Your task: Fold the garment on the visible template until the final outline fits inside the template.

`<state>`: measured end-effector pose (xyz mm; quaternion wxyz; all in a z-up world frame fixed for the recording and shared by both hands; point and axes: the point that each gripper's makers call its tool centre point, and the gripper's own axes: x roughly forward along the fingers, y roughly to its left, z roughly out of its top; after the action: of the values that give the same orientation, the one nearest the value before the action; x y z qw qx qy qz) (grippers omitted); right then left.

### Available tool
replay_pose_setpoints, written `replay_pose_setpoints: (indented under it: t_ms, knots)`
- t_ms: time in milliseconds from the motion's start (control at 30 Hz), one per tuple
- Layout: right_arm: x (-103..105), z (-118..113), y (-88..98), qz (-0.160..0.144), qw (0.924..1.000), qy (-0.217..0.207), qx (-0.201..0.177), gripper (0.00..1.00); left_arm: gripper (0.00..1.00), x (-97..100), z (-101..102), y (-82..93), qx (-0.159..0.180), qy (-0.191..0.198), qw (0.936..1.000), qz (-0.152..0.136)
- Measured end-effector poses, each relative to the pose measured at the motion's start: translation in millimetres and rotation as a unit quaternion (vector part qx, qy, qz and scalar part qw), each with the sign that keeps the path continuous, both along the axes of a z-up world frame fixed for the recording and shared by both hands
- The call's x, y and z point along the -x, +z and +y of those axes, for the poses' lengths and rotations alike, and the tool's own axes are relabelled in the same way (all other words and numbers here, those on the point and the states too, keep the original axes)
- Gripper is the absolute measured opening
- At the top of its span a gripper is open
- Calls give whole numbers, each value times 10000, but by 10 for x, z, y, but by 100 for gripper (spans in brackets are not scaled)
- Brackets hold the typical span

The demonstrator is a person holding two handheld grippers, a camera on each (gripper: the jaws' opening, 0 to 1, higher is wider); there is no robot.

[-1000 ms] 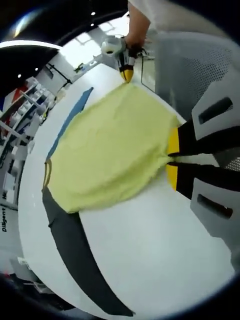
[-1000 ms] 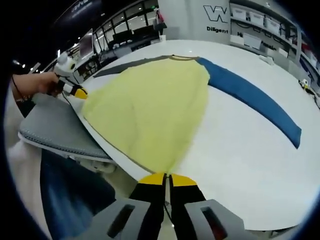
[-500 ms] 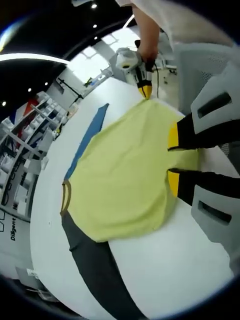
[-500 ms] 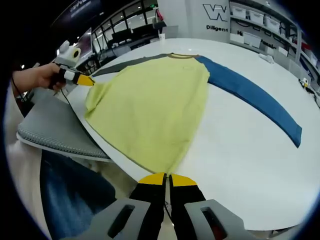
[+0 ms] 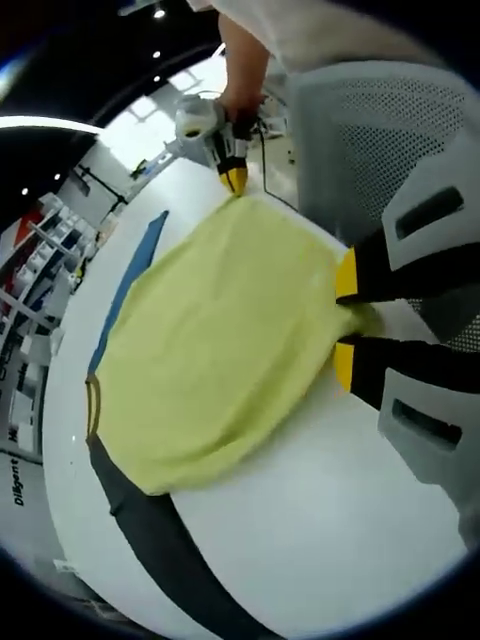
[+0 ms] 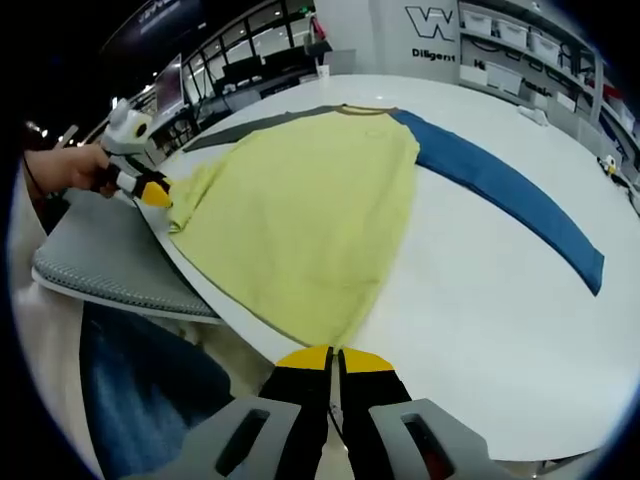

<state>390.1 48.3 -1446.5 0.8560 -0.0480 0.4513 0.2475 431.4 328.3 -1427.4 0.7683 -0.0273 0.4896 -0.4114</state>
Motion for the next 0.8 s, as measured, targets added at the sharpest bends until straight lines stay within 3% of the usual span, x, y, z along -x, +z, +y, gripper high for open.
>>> replay_pose_setpoints:
  t_ms: [400, 667, 800]
  knots:
    - [2, 4, -7, 5, 10000, 16, 5, 0, 2, 135, 221, -60, -18, 301, 9985, 463]
    - [13, 1, 10, -8, 10000, 46, -4, 0, 2, 46, 708, -9, -137, 771, 9953, 567]
    - [37, 19, 32, 0, 9999, 101, -57, 0, 3, 41, 830, -19, -159, 846, 9943, 631]
